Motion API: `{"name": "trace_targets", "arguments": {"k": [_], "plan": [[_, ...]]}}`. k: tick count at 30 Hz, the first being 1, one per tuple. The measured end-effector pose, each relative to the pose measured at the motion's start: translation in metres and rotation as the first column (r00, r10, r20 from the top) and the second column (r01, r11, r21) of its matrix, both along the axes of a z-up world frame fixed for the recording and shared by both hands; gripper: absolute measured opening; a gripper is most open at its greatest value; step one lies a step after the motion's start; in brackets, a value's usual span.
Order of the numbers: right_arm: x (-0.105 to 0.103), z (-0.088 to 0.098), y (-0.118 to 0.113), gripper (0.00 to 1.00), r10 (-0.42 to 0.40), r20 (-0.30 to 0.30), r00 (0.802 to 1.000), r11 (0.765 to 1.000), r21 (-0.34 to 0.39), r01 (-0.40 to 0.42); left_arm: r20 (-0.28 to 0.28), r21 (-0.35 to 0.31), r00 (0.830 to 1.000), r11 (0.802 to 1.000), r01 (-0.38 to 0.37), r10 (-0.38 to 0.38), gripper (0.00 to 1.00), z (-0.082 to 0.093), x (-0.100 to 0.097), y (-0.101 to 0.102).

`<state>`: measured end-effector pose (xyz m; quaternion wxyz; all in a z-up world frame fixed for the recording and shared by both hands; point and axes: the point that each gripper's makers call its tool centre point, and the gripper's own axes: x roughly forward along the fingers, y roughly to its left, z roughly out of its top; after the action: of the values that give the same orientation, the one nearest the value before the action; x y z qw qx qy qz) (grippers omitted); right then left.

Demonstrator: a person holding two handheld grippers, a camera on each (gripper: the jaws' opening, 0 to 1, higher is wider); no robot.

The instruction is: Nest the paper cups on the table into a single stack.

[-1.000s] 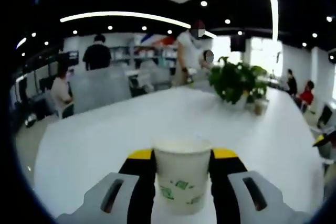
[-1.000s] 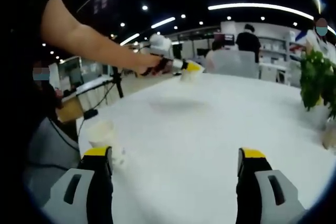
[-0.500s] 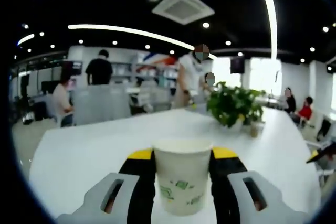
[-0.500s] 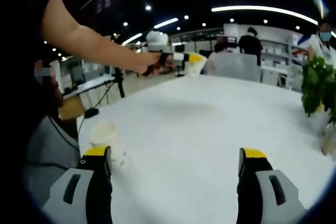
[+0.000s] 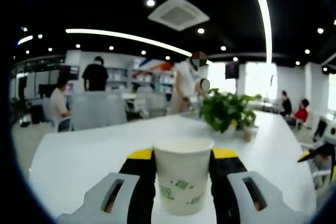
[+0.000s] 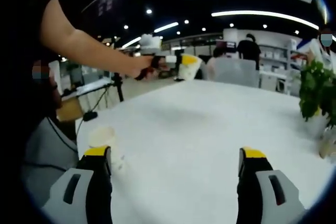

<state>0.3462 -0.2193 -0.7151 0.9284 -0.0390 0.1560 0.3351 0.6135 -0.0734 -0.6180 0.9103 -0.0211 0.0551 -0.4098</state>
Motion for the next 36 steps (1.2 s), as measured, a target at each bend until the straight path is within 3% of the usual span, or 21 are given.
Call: {"name": "trace_targets", "arguments": {"k": [15, 19, 36], "plan": [[-0.002, 0.007, 0.003, 1.0, -0.016, 0.001, 1.0, 0.997, 0.071, 0.016, 0.003, -0.012, 0.999, 0.999, 0.032, -0.032, 0.38, 0.008, -0.045, 0.01], [-0.003, 0.009, 0.006, 1.0, -0.011, 0.003, 1.0, 0.997, 0.082, 0.011, 0.014, -0.017, 0.999, 0.999, 0.04, -0.04, 0.39, 0.011, -0.048, 0.014], [-0.012, 0.016, 0.012, 1.0, 0.003, 0.017, 1.0, 0.996, 0.089, -0.004, 0.032, -0.024, 0.995, 0.995, 0.093, -0.092, 0.38, 0.024, -0.09, -0.002]]}}
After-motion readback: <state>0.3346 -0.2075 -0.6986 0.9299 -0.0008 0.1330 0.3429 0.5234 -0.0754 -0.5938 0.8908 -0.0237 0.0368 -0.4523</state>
